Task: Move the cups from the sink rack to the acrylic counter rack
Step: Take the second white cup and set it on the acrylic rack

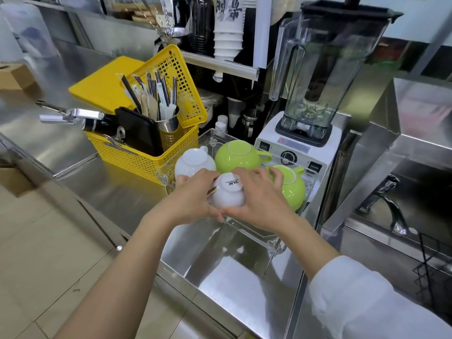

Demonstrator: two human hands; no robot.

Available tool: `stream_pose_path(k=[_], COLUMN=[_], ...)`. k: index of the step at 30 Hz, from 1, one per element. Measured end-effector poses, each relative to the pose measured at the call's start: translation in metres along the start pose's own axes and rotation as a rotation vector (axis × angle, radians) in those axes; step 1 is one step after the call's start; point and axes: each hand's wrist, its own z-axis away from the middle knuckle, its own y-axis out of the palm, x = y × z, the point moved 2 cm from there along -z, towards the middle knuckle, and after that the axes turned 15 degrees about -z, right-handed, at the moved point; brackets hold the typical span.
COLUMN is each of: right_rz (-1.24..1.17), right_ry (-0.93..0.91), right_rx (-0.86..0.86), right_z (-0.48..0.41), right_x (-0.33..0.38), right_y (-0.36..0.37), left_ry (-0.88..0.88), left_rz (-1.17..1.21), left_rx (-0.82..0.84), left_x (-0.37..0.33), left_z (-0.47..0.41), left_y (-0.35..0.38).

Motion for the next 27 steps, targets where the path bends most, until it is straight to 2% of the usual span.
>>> stream_pose_path(k=[11,16,22,27], right_rz=[0.05,0.071,0.077,0.032], right_ry=[0.057,0.085,0.084,0.065], right_rx=[0.053,0.081,0.077,0.103], right_z=[-0.006,-0.008,-0.006,-0.006], right_x=[0.0,0.001,-0.002,-0.002], right_y=[0.0,0.001,0.003,-0.001], left_ry=[0.025,0.101,0.1,0.069], left_rz=[0.051,-0.064,-0.003,-0.041], left_rx=[-0.02,-0.045,-0.028,-0.022], left_x=[0.001,-0.005,-0.01,-0.015], left_z=[0.002,0.003,0.008,0.019], left_y=[0.0,-0.002,-0.004,-0.01])
